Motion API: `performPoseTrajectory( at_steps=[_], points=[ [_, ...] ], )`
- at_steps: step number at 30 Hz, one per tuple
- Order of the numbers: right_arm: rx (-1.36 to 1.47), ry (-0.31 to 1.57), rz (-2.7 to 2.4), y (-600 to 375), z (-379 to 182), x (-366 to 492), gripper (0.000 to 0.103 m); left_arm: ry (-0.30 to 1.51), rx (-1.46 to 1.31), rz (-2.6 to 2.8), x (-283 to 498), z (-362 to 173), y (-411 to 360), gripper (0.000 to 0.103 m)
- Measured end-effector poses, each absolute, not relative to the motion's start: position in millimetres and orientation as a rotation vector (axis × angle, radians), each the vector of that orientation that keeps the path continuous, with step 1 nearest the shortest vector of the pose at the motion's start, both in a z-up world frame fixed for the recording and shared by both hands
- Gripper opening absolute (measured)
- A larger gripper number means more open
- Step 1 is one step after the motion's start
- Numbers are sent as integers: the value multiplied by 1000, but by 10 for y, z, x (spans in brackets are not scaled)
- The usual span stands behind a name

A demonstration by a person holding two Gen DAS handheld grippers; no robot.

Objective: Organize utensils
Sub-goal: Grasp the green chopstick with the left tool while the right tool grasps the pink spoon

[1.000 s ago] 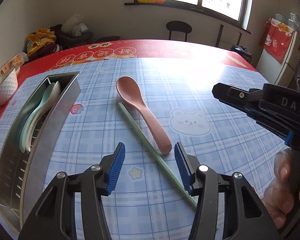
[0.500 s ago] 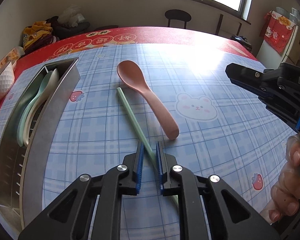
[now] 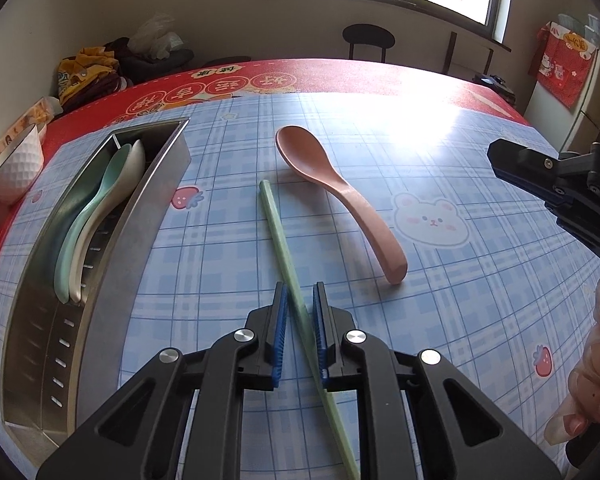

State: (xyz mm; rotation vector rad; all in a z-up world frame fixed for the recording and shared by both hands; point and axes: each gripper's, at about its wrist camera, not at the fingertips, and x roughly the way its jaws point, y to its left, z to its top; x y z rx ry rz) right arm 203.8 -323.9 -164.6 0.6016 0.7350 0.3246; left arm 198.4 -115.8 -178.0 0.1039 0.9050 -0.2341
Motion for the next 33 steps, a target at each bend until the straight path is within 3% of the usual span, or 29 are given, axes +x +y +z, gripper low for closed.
performPoseTrajectory(
  at_steps=[6, 18, 27, 33],
  points=[
    [588, 752, 325, -3189, -1681, 2063, 15, 886, 50, -250, 1955, -1793, -1054, 6],
    [489, 781, 352, -2957, -1718, 2099, 15, 720, -77, -229, 1669, -1604, -831, 6],
    [370, 690, 361, -2843, -1547, 2042, 14, 627, -153, -234, 1529, -1477, -688, 6],
    [324, 790, 378, -2655, -1653, 2256, 14, 586, -211, -278, 1495, -1434, -577, 6]
  ],
)
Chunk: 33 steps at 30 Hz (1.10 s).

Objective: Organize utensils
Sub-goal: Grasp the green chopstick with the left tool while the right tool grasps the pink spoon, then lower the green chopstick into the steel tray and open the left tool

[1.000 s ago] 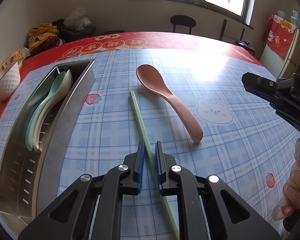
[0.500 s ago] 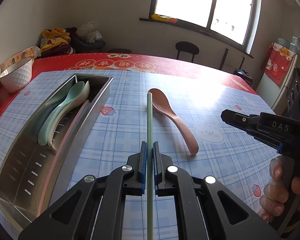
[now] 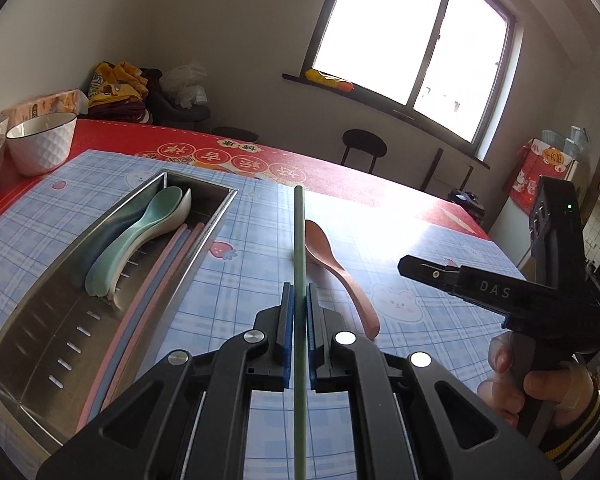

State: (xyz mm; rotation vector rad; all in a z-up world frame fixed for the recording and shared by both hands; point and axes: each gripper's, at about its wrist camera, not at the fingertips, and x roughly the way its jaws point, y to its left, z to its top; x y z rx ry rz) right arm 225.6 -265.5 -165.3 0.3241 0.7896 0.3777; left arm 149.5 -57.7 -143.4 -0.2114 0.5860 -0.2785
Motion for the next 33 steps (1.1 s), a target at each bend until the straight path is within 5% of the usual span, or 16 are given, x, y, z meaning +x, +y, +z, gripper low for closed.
performPoseTrajectory(
  at_steps=[22, 33],
  points=[
    [484, 1021, 445, -2291, -2022, 2670, 15, 634, -230, -271, 1539, -1467, -526, 6],
    [703, 936, 449, -2459, -2022, 2439, 7, 641, -231, -273, 1551, -1485, -529, 6]
  ],
)
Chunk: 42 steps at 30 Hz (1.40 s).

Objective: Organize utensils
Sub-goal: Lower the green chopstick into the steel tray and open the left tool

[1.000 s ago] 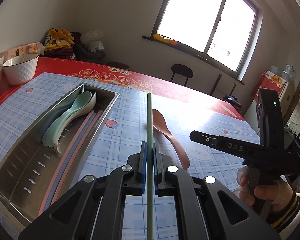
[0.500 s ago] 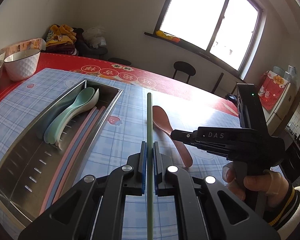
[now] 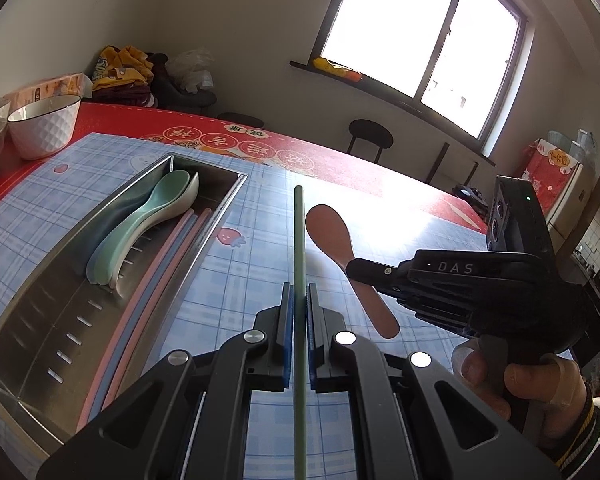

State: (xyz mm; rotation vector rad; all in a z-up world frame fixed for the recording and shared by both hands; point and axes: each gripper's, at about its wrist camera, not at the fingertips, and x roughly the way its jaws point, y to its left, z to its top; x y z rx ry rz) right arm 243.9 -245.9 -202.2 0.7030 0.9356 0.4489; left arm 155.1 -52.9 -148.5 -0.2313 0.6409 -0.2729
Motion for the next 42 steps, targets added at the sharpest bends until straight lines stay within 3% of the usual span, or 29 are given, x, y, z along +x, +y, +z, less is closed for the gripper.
performPoseTrajectory(
  at_steps=[4, 23, 31, 42],
  points=[
    [791, 851, 474, -2536, -2055, 2279, 7, 647, -244, -276, 1568, -1498, -508, 6],
    [825, 797, 484, -2718, -1969, 2208, 7, 770, -370, -352, 1661, -1263, -154, 6],
    [832, 794, 492, -2700, -1940, 2198, 7, 756, -255, -300, 1806, -977, 133, 6],
    [847, 762, 489, -2717, -1957, 2173, 7, 843, -126, -235, 2177, -1168, 143, 6]
  ],
)
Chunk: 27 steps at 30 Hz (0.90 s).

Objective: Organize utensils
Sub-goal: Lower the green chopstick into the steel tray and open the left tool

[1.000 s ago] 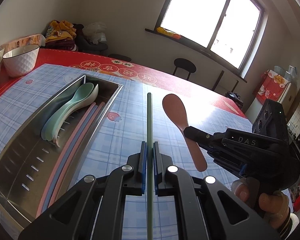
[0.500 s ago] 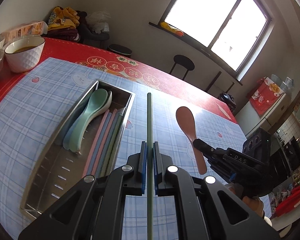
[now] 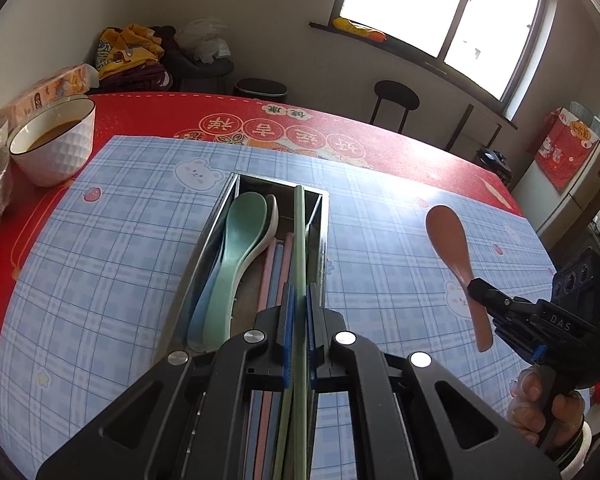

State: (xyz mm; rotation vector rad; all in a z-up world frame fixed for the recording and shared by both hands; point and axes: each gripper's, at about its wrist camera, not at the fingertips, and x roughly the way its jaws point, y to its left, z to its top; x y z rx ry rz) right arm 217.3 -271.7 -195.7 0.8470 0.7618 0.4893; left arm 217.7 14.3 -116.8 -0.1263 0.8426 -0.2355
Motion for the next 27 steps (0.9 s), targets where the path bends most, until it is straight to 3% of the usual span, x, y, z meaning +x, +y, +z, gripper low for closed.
performPoseTrajectory(
  at_steps=[19, 27],
  points=[
    [847, 766, 499, -2696, -1945, 2147, 7, 960, -48, -251, 2383, -1413, 45, 7],
    [847, 771, 510, -2642, -1957, 2164, 7, 858, -65, -287, 2092, -1229, 126, 24]
  ],
)
